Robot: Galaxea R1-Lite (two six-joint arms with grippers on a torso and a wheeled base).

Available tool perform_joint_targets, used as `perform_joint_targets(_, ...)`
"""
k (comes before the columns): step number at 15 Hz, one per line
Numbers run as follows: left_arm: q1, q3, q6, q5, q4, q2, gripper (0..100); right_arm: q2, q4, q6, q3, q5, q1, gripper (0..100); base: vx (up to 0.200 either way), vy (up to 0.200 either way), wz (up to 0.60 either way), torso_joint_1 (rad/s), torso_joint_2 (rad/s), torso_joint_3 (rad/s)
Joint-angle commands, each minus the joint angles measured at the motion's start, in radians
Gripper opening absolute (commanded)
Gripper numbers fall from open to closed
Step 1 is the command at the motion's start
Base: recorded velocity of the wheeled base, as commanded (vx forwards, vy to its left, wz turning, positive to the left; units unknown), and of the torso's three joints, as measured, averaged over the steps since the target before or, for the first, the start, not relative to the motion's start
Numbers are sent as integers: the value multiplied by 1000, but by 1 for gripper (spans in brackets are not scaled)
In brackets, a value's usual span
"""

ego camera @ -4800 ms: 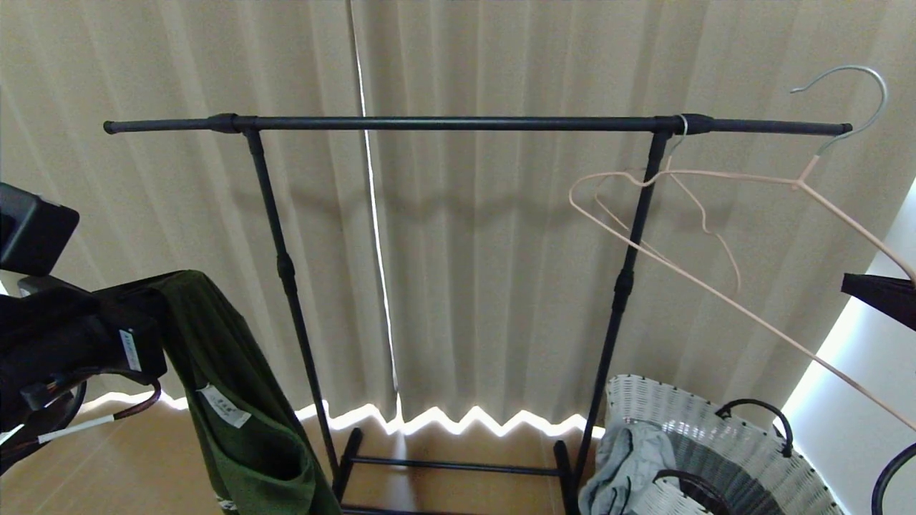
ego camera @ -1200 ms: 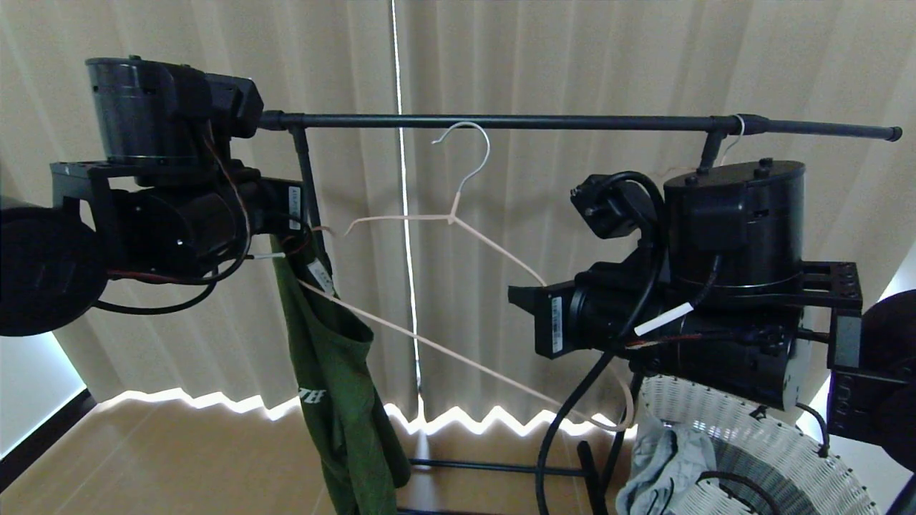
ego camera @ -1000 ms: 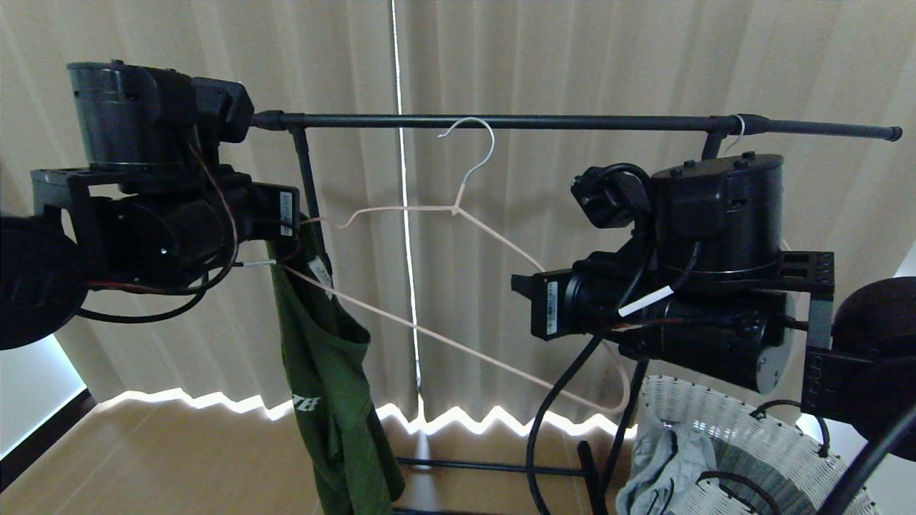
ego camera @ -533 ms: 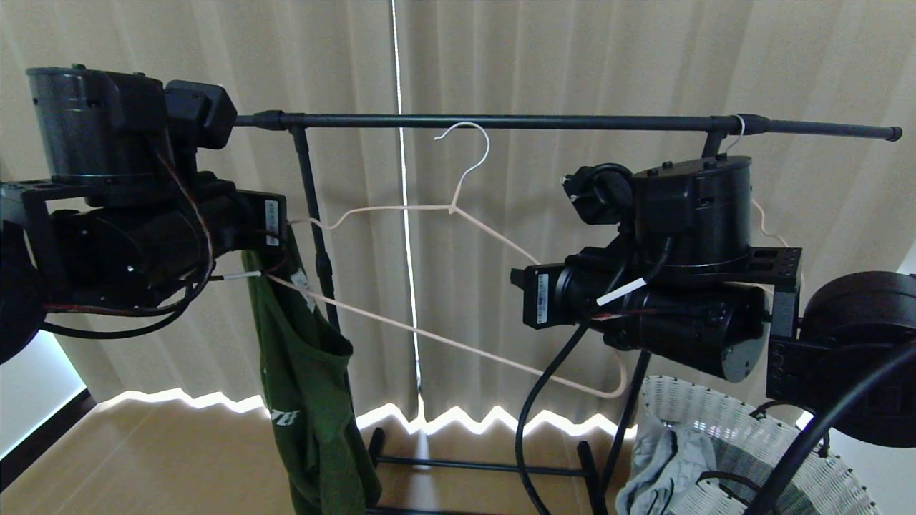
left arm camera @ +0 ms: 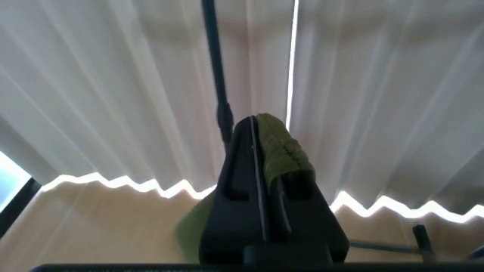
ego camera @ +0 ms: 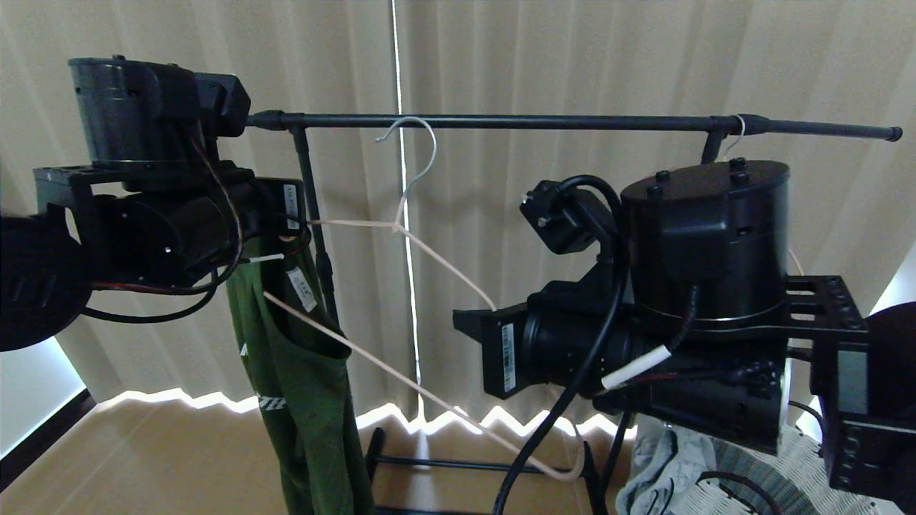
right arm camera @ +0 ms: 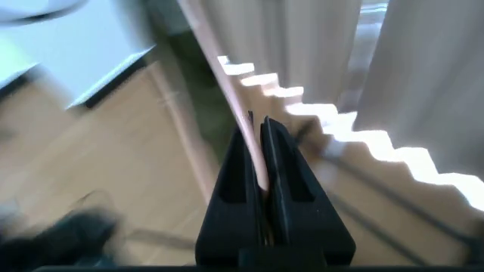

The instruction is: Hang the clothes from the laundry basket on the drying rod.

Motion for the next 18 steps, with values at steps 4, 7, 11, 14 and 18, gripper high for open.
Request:
perform_joint_targets(4,-17,-33,-29,-1,0,12,0,36,28,93,-43,63,41,0,0,0,0,0,0,0)
perform_joint_targets(7,-21,-34,-29,-1,0,5,0,109,28,92,-72,-8,4,0,0,0,0,0,0,0)
perform_joint_targets(11,-14,-30,0,-1,11,-5,0,169,28,124,-127,-58,-86,0,0,0,0,0,0,0)
perform_joint_targets(14,-1,-28,42,1,45,-22,0,183,26,129,-150,-94,-132,0,0,0,0,0,0,0)
perform_joint_targets(18,-12,-27,42,1,106,-39,0,200,20,145,-187,-113,-154,0,0,0,0,0,0,0)
